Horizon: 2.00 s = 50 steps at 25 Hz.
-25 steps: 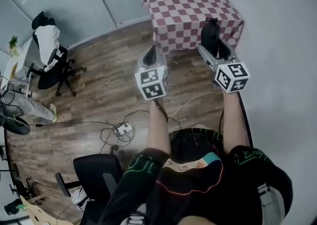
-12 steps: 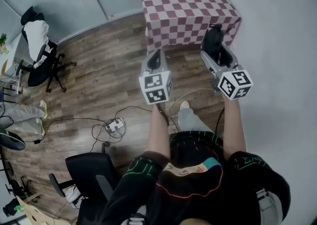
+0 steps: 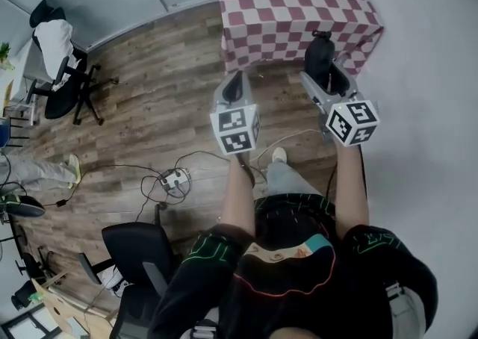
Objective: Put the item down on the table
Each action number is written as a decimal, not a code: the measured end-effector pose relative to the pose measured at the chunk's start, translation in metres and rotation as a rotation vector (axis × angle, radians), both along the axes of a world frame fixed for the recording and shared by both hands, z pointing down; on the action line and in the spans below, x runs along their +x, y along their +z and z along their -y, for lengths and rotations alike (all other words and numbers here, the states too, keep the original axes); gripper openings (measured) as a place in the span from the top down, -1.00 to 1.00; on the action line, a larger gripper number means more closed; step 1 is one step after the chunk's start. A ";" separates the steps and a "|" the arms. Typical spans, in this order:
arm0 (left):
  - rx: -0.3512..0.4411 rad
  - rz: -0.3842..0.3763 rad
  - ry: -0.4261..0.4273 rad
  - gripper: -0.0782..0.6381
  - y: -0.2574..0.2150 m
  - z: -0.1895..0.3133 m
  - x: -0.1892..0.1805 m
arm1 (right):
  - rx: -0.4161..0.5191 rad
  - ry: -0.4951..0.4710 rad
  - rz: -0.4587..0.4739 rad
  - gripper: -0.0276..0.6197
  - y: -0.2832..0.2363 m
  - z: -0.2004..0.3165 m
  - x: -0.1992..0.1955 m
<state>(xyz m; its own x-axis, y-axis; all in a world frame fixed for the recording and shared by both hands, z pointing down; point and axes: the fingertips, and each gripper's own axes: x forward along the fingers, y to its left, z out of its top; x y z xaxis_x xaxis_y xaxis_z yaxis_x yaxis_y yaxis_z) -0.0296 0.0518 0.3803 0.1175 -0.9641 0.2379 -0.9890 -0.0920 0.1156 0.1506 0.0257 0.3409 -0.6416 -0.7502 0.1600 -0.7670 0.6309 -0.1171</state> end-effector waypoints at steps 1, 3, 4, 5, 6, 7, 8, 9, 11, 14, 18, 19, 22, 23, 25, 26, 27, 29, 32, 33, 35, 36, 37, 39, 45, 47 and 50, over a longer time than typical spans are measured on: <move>-0.001 0.006 0.000 0.76 0.003 0.011 0.002 | -0.005 -0.006 0.008 -0.12 0.005 0.011 0.000; -0.011 0.024 0.003 0.76 0.012 0.030 0.007 | -0.016 -0.012 0.026 -0.12 0.017 0.031 0.002; -0.018 0.032 0.006 0.76 0.016 0.040 0.010 | -0.023 -0.012 0.036 -0.12 0.022 0.040 0.004; -0.021 0.035 0.007 0.76 0.018 0.049 0.011 | -0.031 -0.012 0.046 -0.12 0.028 0.049 0.005; -0.020 0.029 0.006 0.76 0.018 0.057 0.013 | -0.039 -0.011 0.054 -0.12 0.033 0.058 0.006; -0.015 0.019 0.005 0.76 0.016 0.065 0.015 | -0.049 -0.011 0.062 -0.12 0.038 0.066 0.007; -0.006 0.014 0.005 0.76 0.011 0.073 0.017 | -0.059 -0.011 0.071 -0.12 0.042 0.075 0.009; 0.004 0.017 0.006 0.76 0.006 0.081 0.020 | -0.067 -0.011 0.080 -0.12 0.045 0.083 0.010; 0.023 0.026 0.010 0.76 -0.003 0.095 0.028 | -0.073 -0.016 0.096 -0.12 0.047 0.098 0.013; 0.052 0.022 0.013 0.76 -0.014 0.111 0.036 | -0.058 -0.037 0.110 -0.12 0.043 0.118 0.013; 0.068 0.036 0.002 0.76 -0.019 0.130 0.039 | -0.044 -0.071 0.120 -0.12 0.036 0.138 0.014; 0.070 0.037 0.001 0.76 -0.021 0.136 0.039 | -0.040 -0.081 0.125 -0.12 0.033 0.143 0.013; 0.071 0.040 0.004 0.76 -0.022 0.152 0.038 | -0.030 -0.089 0.124 -0.12 0.026 0.157 0.010; 0.066 0.047 0.006 0.76 -0.020 0.158 0.038 | -0.031 -0.087 0.119 -0.12 0.026 0.162 0.009; 0.050 0.063 0.019 0.76 -0.014 0.169 0.041 | -0.038 -0.079 0.109 -0.12 0.028 0.174 0.009; 0.046 0.062 0.028 0.76 -0.012 0.177 0.042 | -0.041 -0.072 0.107 -0.12 0.029 0.181 0.009; 0.046 0.052 0.037 0.76 -0.011 0.186 0.043 | -0.041 -0.065 0.105 -0.12 0.030 0.188 0.009; 0.056 0.023 0.045 0.76 -0.012 0.206 0.039 | -0.041 -0.052 0.096 -0.12 0.032 0.205 0.008; 0.047 0.005 0.040 0.76 -0.003 0.239 0.030 | -0.051 -0.040 0.077 -0.12 0.041 0.232 0.005; 0.041 0.002 0.046 0.76 0.002 0.250 0.031 | -0.057 -0.031 0.073 -0.12 0.045 0.240 0.007; 0.020 0.004 0.073 0.76 0.014 0.269 0.042 | -0.071 -0.007 0.071 -0.12 0.054 0.255 0.016; 0.005 0.004 0.089 0.76 0.022 0.277 0.047 | -0.083 0.004 0.070 -0.12 0.060 0.263 0.020; -0.011 0.002 0.101 0.76 0.029 0.287 0.048 | -0.099 0.012 0.068 -0.12 0.066 0.272 0.019; -0.047 -0.005 0.113 0.76 0.038 0.315 0.036 | -0.132 0.019 0.060 -0.12 0.073 0.299 0.003; -0.106 -0.037 0.118 0.76 0.057 0.378 0.003 | -0.181 0.013 0.027 -0.12 0.083 0.365 -0.039; -0.127 -0.051 0.115 0.76 0.067 0.384 -0.007 | -0.198 0.011 0.009 -0.12 0.089 0.374 -0.048; -0.141 -0.073 0.099 0.76 0.074 0.396 -0.026 | -0.215 0.009 -0.018 -0.12 0.096 0.392 -0.063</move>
<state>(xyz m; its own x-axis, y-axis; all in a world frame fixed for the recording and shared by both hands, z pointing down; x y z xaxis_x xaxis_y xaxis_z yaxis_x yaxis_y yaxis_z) -0.0553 -0.3441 0.4545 0.2326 -0.9047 0.3569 -0.9643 -0.1668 0.2056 0.0880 -0.3666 0.4364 -0.6307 -0.7031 0.3284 -0.7756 0.5861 -0.2346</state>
